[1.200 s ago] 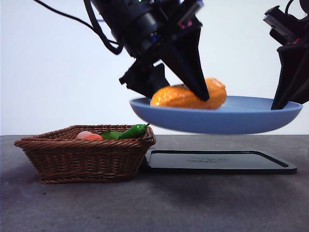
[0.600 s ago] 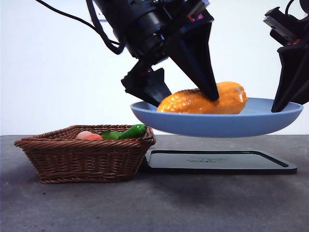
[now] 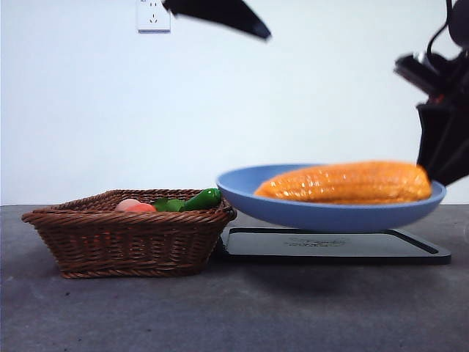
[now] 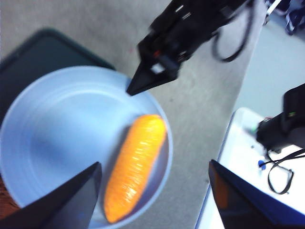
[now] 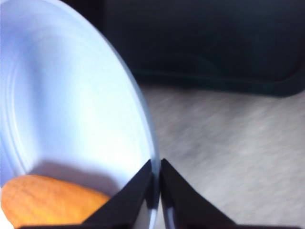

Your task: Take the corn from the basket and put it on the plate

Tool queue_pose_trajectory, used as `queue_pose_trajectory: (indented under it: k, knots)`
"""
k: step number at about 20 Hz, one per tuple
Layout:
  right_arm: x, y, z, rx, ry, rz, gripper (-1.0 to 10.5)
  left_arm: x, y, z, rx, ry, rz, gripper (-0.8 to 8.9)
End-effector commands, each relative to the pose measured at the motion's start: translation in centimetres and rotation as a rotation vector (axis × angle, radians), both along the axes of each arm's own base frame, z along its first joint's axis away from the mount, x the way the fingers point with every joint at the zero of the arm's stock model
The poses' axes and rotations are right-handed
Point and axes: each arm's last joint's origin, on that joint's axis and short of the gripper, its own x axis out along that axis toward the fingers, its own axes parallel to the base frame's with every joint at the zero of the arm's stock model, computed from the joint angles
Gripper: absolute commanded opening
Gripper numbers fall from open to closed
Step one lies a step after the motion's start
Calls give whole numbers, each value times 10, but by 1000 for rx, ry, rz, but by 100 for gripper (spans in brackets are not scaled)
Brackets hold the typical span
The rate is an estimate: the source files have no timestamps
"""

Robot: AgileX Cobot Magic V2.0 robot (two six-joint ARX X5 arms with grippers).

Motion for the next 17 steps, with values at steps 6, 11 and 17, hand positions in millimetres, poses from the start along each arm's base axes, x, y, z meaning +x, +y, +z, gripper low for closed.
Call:
queue_pose_trajectory:
  k: [6, 11, 17]
  knots:
    - [64, -20, -5, 3, 23, -81, 2, -32, 30, 46, -130, -83, 3, 368]
    - [108, -24, -22, 1, 63, -96, 2, -44, 44, 59, -175, -106, 12, 367]
    - [132, -24, -51, -3, 109, -95, 2, -46, 47, 62, -186, -97, 21, 367]
